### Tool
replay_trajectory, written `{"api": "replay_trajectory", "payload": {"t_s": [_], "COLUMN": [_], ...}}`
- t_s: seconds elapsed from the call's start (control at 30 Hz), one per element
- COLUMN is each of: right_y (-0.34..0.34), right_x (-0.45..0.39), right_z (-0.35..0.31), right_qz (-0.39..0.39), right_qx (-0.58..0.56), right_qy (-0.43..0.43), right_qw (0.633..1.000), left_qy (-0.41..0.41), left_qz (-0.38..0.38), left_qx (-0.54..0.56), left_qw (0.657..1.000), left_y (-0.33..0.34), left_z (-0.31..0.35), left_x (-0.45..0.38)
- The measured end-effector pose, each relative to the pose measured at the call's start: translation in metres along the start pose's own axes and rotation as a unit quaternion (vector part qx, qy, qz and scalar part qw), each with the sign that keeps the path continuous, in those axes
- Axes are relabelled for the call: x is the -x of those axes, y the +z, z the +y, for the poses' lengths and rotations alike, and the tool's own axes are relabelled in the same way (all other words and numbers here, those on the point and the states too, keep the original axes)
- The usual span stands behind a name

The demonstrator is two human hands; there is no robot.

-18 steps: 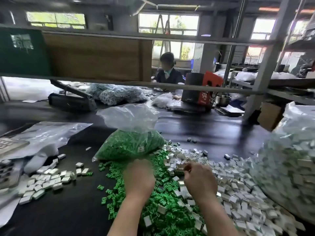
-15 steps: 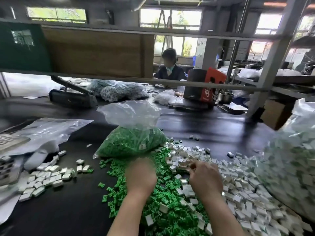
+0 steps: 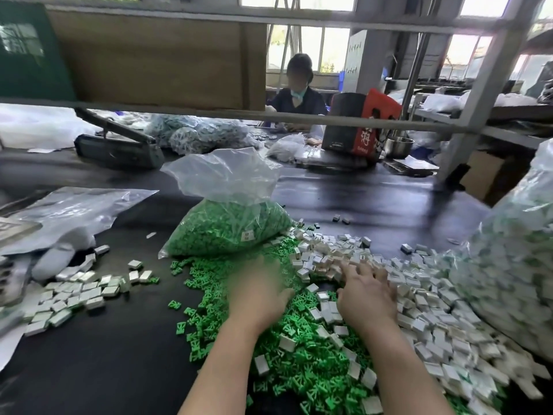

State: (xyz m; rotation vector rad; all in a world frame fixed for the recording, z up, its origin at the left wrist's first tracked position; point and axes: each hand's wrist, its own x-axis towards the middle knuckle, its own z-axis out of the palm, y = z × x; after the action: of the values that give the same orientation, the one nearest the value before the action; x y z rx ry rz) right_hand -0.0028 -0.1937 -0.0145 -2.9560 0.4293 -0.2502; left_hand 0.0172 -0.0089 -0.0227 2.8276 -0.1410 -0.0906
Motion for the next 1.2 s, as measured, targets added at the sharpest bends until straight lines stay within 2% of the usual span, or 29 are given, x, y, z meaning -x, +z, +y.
{"api": "replay_trajectory", "payload": {"t_s": [0.17,0.33,0.57,0.93,1.2], "right_y": [-0.0008,-0.0026,-0.0035,-0.0077,-0.0089], "right_x": [-0.0021,-0.0002,-0.0029,-0.0057,-0.0052], "right_z": [-0.0012,-0.0049,-0.0068,-0.0023,-0.0002], "right_qz": [0.013,-0.022,-0.001,-0.009,0.062], "right_qx": [-0.011,-0.01,-0.003,0.001,-0.041], "right_qy": [-0.003,0.016,0.015,0.036,0.019], "right_qw": [1.0,1.0,1.0,0.999,0.997], "left_qy": [0.03,0.048,0.08,0.114,0.113], "left_qz": [-0.001,0.03,0.073,0.091,0.088], "left_qx": [-0.003,0.027,0.069,0.119,0.12], "left_qw": [1.0,0.998,0.992,0.982,0.982], "left_y": [0.005,0.0079,0.008,0.003,0.0017], "left_z": [0.0059,0.0041,0.002,0.0008,0.0012], "left_x": [-0.0023,-0.0019,-0.003,-0.0018,-0.0003]}}
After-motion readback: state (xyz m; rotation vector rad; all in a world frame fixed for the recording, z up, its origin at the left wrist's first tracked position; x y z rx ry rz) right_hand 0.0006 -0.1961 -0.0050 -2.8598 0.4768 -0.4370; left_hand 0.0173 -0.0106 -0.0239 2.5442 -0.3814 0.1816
